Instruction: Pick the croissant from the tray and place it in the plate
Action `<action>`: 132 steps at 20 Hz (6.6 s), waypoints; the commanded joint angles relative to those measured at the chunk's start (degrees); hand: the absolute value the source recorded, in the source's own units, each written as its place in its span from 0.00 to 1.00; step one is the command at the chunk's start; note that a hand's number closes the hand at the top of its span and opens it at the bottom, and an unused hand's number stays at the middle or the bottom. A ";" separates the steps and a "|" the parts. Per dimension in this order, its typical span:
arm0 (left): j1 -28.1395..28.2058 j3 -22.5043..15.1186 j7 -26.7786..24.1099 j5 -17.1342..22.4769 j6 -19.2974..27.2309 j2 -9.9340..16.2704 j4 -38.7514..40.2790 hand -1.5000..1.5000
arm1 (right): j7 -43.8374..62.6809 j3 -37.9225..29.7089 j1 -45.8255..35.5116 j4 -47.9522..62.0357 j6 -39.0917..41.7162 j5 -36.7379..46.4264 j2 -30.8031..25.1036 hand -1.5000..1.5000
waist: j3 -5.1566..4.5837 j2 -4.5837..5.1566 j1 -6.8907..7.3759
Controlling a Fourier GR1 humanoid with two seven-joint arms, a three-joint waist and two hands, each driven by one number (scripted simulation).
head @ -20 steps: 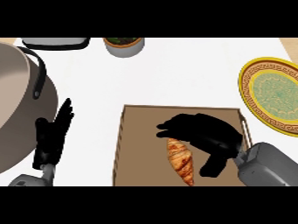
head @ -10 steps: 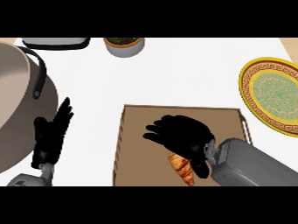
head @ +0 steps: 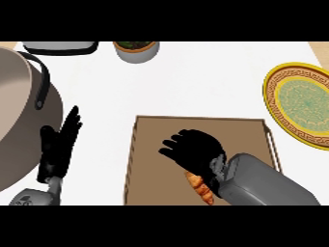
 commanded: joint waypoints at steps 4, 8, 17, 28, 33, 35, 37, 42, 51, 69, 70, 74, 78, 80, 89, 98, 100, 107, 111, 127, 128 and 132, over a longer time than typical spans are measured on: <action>0.15 1.70 -0.55 -3.14 -0.87 -2.38 0.86 0.50 | -5.79 -0.93 5.07 1.19 0.13 8.30 0.33 0.00 | 0.02 0.02 -0.09; 1.65 3.25 -0.58 -3.53 -3.08 -2.10 0.36 0.50 | -7.33 -2.72 5.00 2.63 2.65 11.14 3.02 0.00 | 0.02 0.01 -0.03; -1.68 5.37 -0.88 -5.70 -4.70 -5.37 4.30 0.50 | -10.05 -3.39 8.19 7.71 0.79 19.02 8.15 0.00 | 0.01 0.05 -0.13; 3.55 5.36 -1.37 -8.53 -5.00 -6.79 -1.61 0.50 | -22.98 -4.19 4.79 15.81 -7.25 26.57 7.19 1.00 | 0.02 0.09 0.23; 1.26 9.24 1.98 -6.68 -8.39 -4.82 -2.22 0.50 | -23.02 -4.90 8.41 8.66 -7.58 30.77 7.34 1.00 | 0.01 -0.01 -0.09; -1.69 8.24 2.20 -8.61 -6.30 -6.72 1.13 0.50 | -22.43 -6.80 9.78 7.74 -12.01 31.30 6.52 1.00 | 0.02 0.01 -0.34; 1.47 6.48 2.01 -9.40 -5.31 -7.62 -2.21 0.50 | -21.26 -8.99 6.86 7.03 -14.53 31.64 7.93 1.00 | 0.03 -0.05 -0.10; 3.22 7.84 0.49 -7.99 -5.72 -7.21 -1.72 0.50 | -16.20 -28.54 13.01 6.72 -28.20 24.89 4.49 1.00 | 0.26 0.08 -2.08; 4.94 7.54 0.99 -8.42 -6.96 -5.84 -4.26 0.50 | -16.94 -51.12 14.85 -1.02 -38.00 12.09 1.83 1.00 | 0.11 -0.35 -1.17; -0.57 11.13 -0.77 -9.07 -9.17 -7.15 2.14 0.50 | -17.53 -66.31 6.60 20.07 -45.52 8.08 -6.91 1.00 | 0.02 0.12 -0.01; 1.54 9.98 3.55 -9.35 -9.21 -6.13 -3.71 0.50 | -18.27 -66.44 1.96 27.43 -46.13 9.74 -8.98 1.00 | 0.05 0.20 0.61; 1.57 10.43 2.91 -8.28 -10.84 -6.24 -4.15 0.50 | -24.49 -67.98 -1.78 41.14 -50.35 10.17 -12.10 1.00 | 0.06 0.34 0.90; 1.14 9.15 -2.15 -9.85 -9.54 -9.21 1.63 0.50 | -27.94 -67.19 -0.96 50.17 -50.27 11.43 -13.00 1.00 | 0.09 0.71 1.18; 0.00 6.04 4.61 -13.02 -6.44 -10.81 -3.22 0.50 | -26.53 -66.83 -5.13 55.06 -47.03 12.19 -15.15 1.00 | 0.15 0.65 1.67; 0.08 8.64 3.22 -10.35 -10.03 -8.90 -2.24 0.50 | -31.95 -64.40 -8.10 69.57 -38.15 14.34 -18.78 0.00 | 0.15 0.62 1.68; 2.70 8.40 1.34 -11.09 -9.07 -9.75 -2.08 0.50 | -52.07 -77.57 -9.82 70.15 -32.85 -1.36 -18.28 0.00 | 0.26 0.33 0.84; 2.85 8.46 1.90 -11.32 -8.81 -9.50 -2.98 0.50 | -52.21 -82.61 -11.21 72.08 -28.18 -6.47 -20.63 0.00 | 0.34 0.46 1.17; 0.52 10.38 3.03 -10.25 -10.34 -7.86 -3.05 0.50 | -55.17 -86.20 -7.62 76.96 -18.80 -10.91 -25.65 0.00 | 0.25 0.84 1.62; -0.80 10.33 0.64 -10.86 -10.10 -8.88 -0.30 0.50 | -58.03 -85.46 -5.14 77.06 -15.71 -11.16 -26.14 0.00 | 0.23 0.80 1.43; 2.37 7.68 -1.09 -13.87 -8.48 -11.62 -1.15 0.50 | -59.25 -82.83 -3.90 76.37 -24.44 -11.45 -22.74 0.00 | 0.28 0.91 2.07; 0.34 9.26 1.80 -12.76 -9.31 -10.52 -1.26 0.50 | -58.26 -81.84 -4.70 75.18 -24.33 -11.57 -21.80 0.00 | 0.18 0.58 1.33; 1.78 10.22 -1.18 -12.11 -10.42 -9.74 0.14 0.50 | -60.79 -82.29 -2.56 76.93 -25.71 -11.38 -23.36 0.00 | 0.29 1.00 2.10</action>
